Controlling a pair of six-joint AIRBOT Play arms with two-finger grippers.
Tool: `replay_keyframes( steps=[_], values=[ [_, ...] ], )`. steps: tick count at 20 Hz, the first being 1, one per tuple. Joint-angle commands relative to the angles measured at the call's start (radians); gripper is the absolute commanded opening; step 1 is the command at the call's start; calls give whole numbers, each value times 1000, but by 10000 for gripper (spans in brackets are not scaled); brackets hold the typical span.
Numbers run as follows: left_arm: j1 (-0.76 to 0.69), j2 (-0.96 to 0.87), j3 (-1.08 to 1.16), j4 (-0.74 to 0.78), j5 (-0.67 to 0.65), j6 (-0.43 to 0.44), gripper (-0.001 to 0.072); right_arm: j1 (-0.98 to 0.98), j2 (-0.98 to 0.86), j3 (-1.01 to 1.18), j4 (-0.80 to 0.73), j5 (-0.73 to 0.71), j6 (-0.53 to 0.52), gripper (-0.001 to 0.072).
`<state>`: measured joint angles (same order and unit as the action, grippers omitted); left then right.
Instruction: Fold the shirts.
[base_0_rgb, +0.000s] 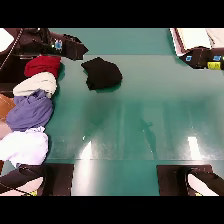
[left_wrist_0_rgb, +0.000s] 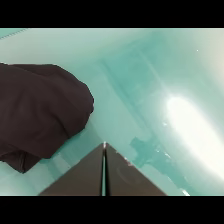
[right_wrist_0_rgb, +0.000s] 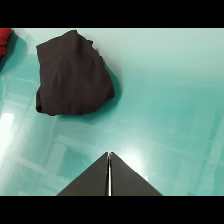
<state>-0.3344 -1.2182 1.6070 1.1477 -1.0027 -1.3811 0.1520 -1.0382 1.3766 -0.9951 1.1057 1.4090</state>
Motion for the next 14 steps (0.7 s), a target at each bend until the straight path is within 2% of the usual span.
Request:
replay_keyframes(
  steps=[1,3,4,5,6,7,11,14],
  values=[
    [0,1,0,-21,1,-8,23,0,-1,0,0,0,0,19],
    [0,-9,0,-18,67,2,42,1,-1,0,1,-19,0,19],
    [0,-20,0,8,96,-1,307,0,-1,0,1,-37,0,19],
    [0,-41,0,40,113,-28,537,0,-1,0,1,-50,0,19],
    [0,-73,0,83,119,-73,569,0,-1,0,1,-50,0,19],
    [0,-116,0,115,112,-106,569,0,-1,0,1,-49,0,19],
    [0,-338,0,97,129,-116,569,0,-1,0,2,-41,0,19],
    [0,-503,0,21,214,-115,569,1,-1,0,2,-28,0,19]
  ],
)
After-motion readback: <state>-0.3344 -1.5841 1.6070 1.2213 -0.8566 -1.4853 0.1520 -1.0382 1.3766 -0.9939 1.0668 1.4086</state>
